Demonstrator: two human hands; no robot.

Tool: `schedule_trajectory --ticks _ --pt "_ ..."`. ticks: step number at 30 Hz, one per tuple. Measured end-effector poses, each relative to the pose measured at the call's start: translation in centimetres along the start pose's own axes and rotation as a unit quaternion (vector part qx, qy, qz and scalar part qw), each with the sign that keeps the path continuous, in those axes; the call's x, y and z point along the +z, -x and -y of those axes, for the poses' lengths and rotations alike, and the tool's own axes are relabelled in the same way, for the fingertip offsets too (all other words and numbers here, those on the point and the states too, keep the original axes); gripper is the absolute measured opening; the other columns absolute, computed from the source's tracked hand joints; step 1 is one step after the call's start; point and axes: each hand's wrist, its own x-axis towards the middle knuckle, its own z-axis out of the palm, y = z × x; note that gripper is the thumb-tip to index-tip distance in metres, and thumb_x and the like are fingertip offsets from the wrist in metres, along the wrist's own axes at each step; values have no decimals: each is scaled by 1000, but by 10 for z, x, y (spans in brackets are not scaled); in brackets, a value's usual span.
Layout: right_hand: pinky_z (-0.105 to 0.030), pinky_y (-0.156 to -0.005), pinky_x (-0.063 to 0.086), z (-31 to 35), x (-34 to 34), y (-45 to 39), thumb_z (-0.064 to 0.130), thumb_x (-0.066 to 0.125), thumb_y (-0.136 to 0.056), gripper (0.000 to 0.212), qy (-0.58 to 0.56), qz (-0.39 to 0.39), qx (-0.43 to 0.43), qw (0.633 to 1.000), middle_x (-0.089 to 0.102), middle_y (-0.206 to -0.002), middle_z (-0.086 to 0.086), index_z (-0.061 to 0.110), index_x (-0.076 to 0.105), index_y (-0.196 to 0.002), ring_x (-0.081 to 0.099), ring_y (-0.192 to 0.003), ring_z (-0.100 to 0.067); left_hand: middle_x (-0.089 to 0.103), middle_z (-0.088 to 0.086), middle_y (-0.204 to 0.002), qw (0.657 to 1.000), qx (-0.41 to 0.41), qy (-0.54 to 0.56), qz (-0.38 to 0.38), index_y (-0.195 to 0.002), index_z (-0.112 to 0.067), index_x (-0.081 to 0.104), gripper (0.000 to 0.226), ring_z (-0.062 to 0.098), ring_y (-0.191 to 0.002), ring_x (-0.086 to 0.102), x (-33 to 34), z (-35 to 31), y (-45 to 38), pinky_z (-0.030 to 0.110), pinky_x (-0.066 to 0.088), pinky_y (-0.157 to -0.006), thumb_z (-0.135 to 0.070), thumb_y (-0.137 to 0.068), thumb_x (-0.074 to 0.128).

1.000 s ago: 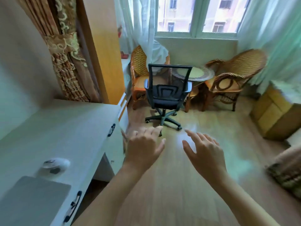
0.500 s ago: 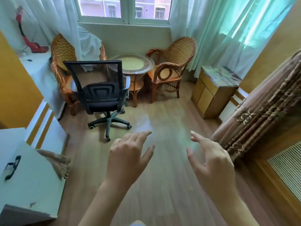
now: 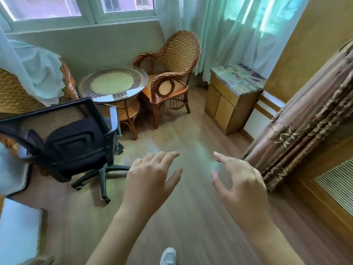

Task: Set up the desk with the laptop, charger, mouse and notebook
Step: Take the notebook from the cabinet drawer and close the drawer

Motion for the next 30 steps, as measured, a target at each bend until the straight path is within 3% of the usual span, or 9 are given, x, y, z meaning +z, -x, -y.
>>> schedule_trajectory --ticks 7,30 --pt "-33 -89 40 -30 54 -110 39 50 -83 40 23 -9 41 999 67 -109 9 26 62 -119 61 -101 -15 69 -12 -95 998 40 29 33 -114 -26 65 36 14 -86 65 58 36 -137 33 51 -68 -46 -86 56" --pt "-36 -91 42 -238 232 -542 36 49 -85 42 43 40 89 994 68 -109 7 23 59 -124 62 -101 -14 71 -7 -98 992 86 23 91 -114 -23 67 37 17 -81 64 279 75 -613 30 46 -59 -43 -85 54"
